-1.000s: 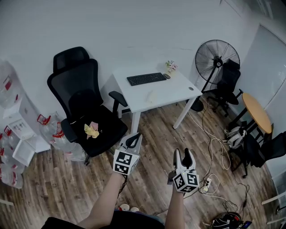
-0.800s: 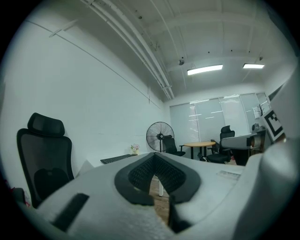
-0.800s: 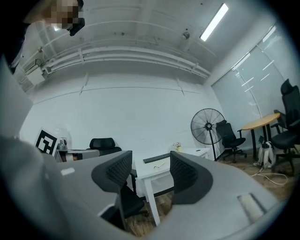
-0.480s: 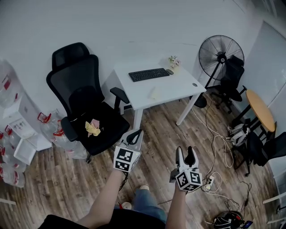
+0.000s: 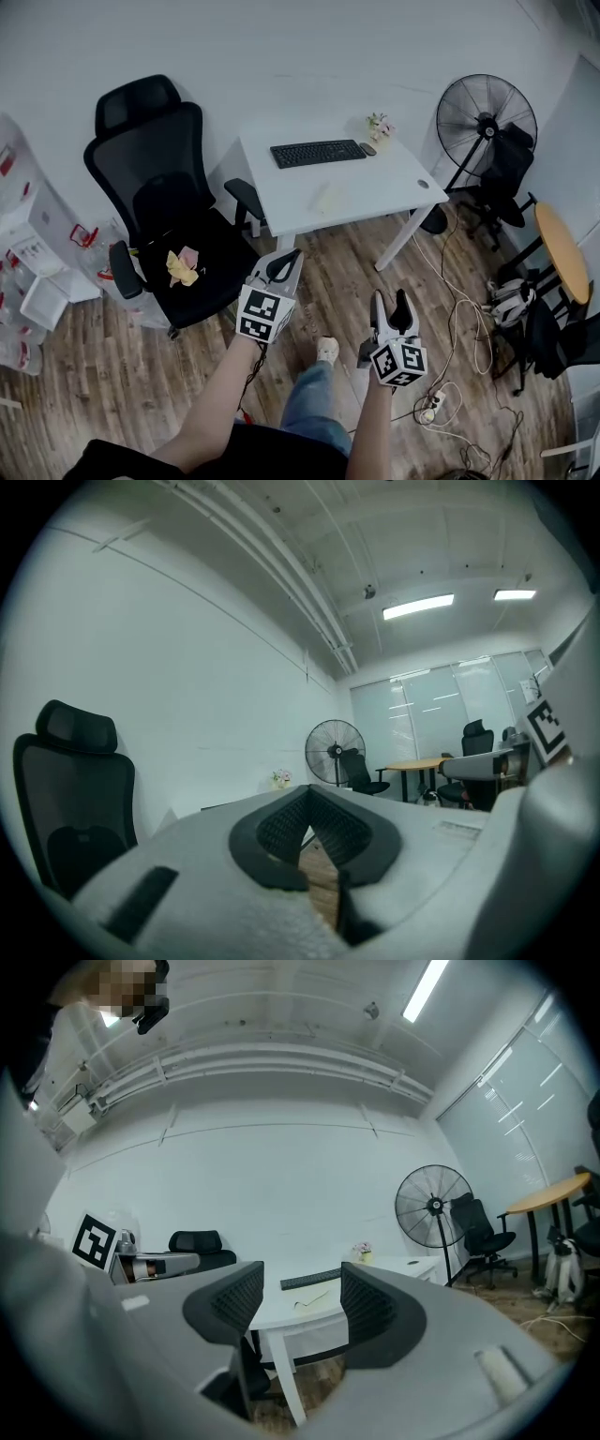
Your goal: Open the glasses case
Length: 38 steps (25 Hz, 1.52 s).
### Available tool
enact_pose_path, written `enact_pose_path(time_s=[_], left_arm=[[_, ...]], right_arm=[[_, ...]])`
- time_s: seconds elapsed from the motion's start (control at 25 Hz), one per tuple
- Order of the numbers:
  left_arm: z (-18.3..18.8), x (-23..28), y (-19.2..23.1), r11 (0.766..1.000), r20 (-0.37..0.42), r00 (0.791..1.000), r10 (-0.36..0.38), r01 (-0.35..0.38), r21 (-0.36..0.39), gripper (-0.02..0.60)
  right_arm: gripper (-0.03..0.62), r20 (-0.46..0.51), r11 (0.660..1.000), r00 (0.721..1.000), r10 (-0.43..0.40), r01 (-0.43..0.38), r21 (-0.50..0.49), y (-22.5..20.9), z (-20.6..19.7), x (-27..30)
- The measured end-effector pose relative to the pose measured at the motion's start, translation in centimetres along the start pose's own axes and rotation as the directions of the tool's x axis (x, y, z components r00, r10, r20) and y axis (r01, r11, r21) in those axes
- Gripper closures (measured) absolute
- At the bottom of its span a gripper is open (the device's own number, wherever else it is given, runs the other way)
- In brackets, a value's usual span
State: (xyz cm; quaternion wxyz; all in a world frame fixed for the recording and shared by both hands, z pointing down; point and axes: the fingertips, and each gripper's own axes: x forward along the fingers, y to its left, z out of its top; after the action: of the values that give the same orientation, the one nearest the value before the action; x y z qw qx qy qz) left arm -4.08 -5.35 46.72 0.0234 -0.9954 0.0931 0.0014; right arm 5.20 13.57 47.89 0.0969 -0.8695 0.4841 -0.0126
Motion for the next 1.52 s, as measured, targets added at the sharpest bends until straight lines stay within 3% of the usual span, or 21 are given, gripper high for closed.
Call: enact_pose_path(time_s=[0.28, 0.44, 0.68, 0.88, 1.12, 1.28, 1.52], left_arm=[[-1.4, 15.2, 4.8, 0.990, -0.007, 0.991, 0.130, -0.130, -0.051, 0.575], [-0.4, 21.9, 8.3, 0.970, -0.024, 0.971, 0.238, -0.239, -0.040, 0.574], [-0.5, 28.9, 12.2, 0.939, -0.053, 0.939, 0.341, -0.343, -0.028, 0.574], [-0.4, 32.3, 15.5, 0.904, -0.045, 0.904, 0.426, -0.427, -0.025, 0.574], [0.3, 33.4, 18.1, 0.882, -0.037, 0.882, 0.470, -0.471, -0.017, 0.574], [0.0, 33.8, 19.3, 0.876, -0.047, 0.876, 0.480, -0.481, -0.033, 0.574], [-0.3, 34.8, 20.1, 0.887, -0.064, 0.887, 0.457, -0.460, -0.035, 0.574]], right_arm=[[0.345, -0.071, 0.992, 0.990, 0.118, -0.114, 0.057, -11.4, -2.1, 16.2], [0.345, -0.111, 0.972, 0.968, 0.225, -0.216, 0.088, -14.7, -2.0, 25.4], [0.345, -0.140, 0.936, 0.927, 0.349, -0.338, 0.093, -16.8, -1.9, 35.6], [0.345, -0.182, 0.901, 0.882, 0.434, -0.424, 0.092, -17.3, -2.9, 42.2], [0.345, -0.205, 0.873, 0.849, 0.488, -0.480, 0.090, -15.9, -3.6, 46.7], [0.345, -0.228, 0.865, 0.835, 0.501, -0.495, 0.086, -15.2, -4.1, 47.9], [0.345, -0.251, 0.865, 0.829, 0.499, -0.495, 0.084, -14.9, -4.7, 48.8]])
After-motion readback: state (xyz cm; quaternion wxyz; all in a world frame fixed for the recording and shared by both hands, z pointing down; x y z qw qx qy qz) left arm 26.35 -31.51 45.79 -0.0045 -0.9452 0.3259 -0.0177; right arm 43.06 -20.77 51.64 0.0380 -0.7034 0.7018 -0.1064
